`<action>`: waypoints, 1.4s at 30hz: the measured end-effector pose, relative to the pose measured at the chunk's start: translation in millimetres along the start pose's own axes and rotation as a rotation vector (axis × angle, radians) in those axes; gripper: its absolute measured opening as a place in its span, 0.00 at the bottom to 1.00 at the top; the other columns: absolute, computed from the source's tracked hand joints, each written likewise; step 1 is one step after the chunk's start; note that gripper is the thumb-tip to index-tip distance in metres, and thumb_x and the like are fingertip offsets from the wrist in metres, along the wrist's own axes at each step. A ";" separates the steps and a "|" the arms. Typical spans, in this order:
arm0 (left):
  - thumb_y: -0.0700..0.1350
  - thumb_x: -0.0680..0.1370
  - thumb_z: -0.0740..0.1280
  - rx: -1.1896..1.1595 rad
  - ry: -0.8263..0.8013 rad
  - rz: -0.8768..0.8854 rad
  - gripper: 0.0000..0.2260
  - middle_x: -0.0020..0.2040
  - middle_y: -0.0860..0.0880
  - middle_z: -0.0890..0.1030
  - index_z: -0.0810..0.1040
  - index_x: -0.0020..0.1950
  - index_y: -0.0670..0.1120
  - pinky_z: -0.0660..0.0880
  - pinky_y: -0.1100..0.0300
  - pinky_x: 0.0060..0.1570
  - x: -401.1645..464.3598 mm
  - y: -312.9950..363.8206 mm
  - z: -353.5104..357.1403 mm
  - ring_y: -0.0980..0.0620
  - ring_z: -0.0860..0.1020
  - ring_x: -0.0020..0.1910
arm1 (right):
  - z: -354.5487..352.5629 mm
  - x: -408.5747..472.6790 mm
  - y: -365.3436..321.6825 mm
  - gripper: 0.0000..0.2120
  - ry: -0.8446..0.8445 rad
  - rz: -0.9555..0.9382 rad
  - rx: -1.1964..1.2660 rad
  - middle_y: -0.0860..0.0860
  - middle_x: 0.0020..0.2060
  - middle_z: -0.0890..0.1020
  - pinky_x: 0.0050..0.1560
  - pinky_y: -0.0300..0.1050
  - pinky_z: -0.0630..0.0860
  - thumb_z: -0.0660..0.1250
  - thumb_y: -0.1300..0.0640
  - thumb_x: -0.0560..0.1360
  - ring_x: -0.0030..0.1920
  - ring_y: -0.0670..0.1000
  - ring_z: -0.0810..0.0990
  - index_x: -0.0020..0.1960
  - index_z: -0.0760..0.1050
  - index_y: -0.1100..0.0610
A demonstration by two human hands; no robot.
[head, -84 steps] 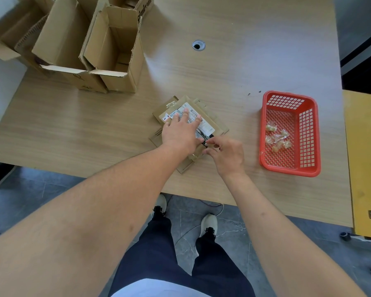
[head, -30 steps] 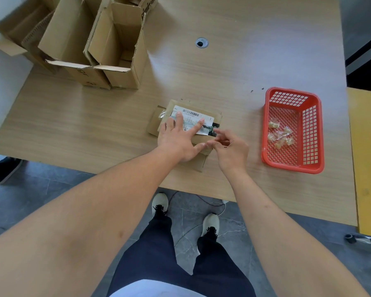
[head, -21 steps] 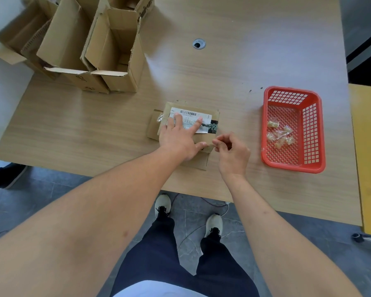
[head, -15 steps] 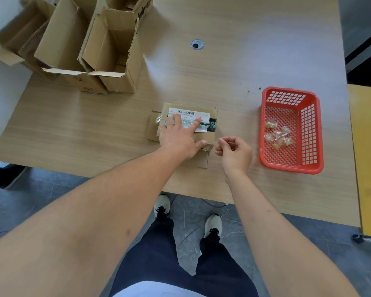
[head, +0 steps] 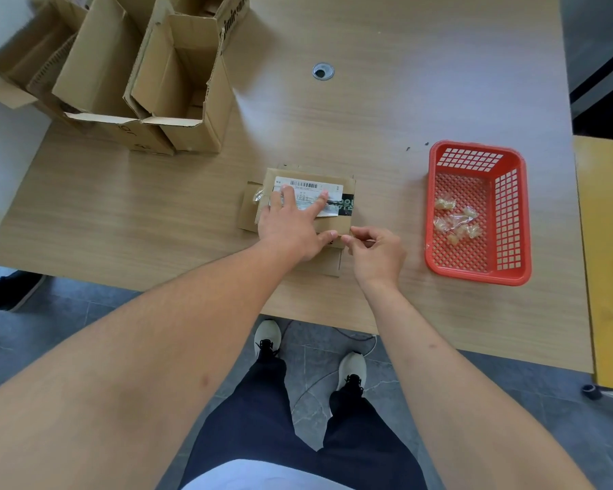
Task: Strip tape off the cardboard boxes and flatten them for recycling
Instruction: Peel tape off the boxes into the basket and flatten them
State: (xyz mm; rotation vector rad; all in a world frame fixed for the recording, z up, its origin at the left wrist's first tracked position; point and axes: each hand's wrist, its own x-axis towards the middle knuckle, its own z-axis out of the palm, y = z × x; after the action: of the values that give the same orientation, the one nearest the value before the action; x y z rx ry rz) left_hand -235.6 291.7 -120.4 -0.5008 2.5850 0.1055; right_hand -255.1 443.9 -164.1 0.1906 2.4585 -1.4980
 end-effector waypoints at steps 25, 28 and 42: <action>0.67 0.79 0.62 -0.148 -0.038 0.053 0.34 0.82 0.38 0.39 0.46 0.80 0.68 0.48 0.41 0.77 -0.1 18.1 -2.7 0.34 0.45 0.79 | -99.0 41.5 -32.2 0.04 0.377 0.082 -0.216 0.49 0.46 0.87 0.49 0.34 0.69 0.77 0.60 0.74 0.47 0.48 0.82 0.49 0.87 0.54; 0.68 0.79 0.62 -0.137 -0.028 0.025 0.34 0.82 0.39 0.40 0.46 0.80 0.69 0.51 0.42 0.78 2.5 31.4 -4.0 0.35 0.47 0.79 | -113.5 53.4 -17.3 0.02 0.404 0.143 -0.252 0.48 0.47 0.87 0.48 0.41 0.71 0.75 0.57 0.76 0.52 0.52 0.83 0.48 0.86 0.51; 0.67 0.81 0.51 -0.084 0.020 -0.110 0.26 0.79 0.42 0.53 0.47 0.78 0.71 0.59 0.43 0.74 -4.5 71.9 -4.4 0.36 0.54 0.76 | -116.0 65.0 -7.2 0.14 0.054 -0.390 -0.346 0.51 0.51 0.79 0.49 0.44 0.73 0.67 0.63 0.78 0.46 0.49 0.76 0.61 0.83 0.54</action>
State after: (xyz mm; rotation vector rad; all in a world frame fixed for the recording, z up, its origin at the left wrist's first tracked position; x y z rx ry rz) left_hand -260.5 359.3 -115.7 -0.6762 2.5744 0.1726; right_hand -336.4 542.2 -125.6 -0.3351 2.8679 -1.1712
